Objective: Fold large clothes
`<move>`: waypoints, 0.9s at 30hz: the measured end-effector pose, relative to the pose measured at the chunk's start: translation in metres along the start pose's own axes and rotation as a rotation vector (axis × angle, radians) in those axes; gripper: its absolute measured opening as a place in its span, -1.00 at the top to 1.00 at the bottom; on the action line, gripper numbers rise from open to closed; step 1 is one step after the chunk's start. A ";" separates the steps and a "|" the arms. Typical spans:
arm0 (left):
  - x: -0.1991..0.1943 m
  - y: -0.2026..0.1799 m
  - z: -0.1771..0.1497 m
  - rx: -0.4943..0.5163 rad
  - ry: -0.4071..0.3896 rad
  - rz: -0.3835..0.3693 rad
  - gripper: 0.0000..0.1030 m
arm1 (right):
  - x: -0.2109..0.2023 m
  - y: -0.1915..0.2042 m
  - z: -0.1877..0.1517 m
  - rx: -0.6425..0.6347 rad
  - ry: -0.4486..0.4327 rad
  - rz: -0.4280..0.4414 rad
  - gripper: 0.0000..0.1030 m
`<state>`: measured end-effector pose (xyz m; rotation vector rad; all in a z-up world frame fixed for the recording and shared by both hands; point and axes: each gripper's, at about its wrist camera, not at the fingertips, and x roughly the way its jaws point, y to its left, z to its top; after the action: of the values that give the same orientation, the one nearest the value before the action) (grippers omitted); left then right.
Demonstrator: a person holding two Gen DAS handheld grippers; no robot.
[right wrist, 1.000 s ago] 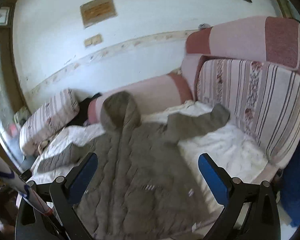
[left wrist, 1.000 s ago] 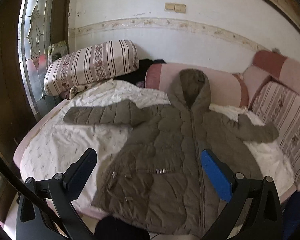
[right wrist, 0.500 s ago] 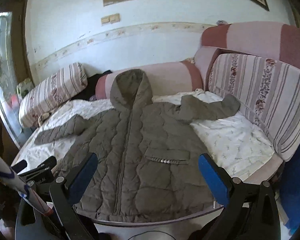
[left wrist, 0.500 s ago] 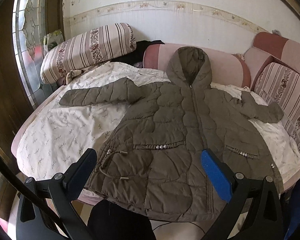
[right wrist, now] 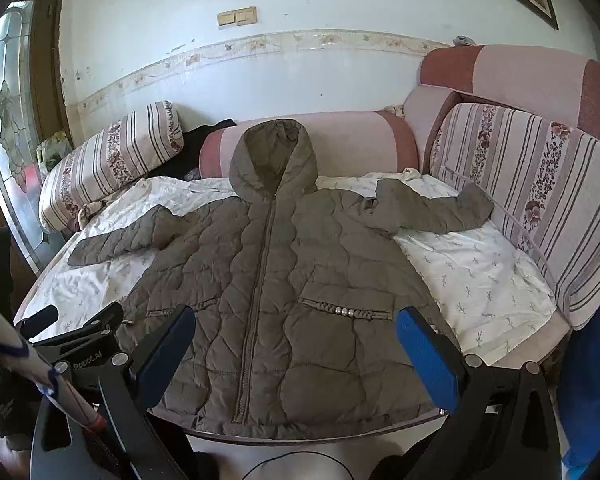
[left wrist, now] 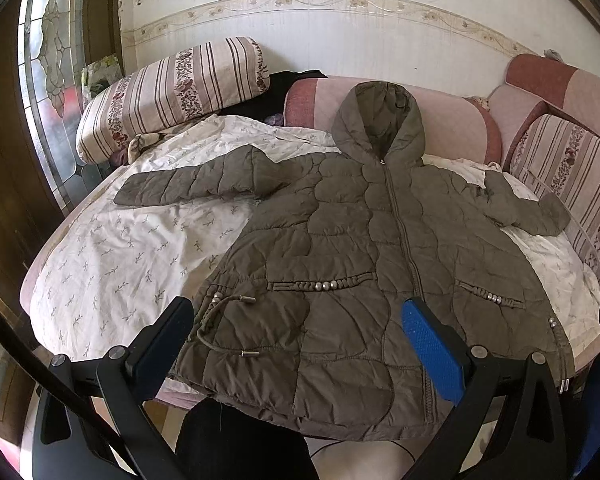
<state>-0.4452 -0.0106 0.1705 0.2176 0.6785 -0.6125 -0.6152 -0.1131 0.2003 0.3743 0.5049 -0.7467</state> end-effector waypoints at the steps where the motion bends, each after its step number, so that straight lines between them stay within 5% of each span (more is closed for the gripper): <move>1: 0.000 0.000 0.000 -0.001 0.000 0.002 -1.00 | 0.000 -0.001 0.000 0.000 0.003 0.000 -0.99; 15: -0.003 -0.002 -0.006 0.023 -0.020 0.000 -1.00 | -0.001 -0.009 -0.004 0.021 0.019 0.012 -0.99; 27: -0.060 -0.003 -0.016 0.042 -0.104 0.007 -1.00 | -0.034 -0.020 -0.011 0.058 -0.019 0.028 -0.99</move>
<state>-0.4923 0.0202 0.1967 0.2261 0.5649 -0.6271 -0.6540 -0.1027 0.2068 0.4270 0.4600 -0.7377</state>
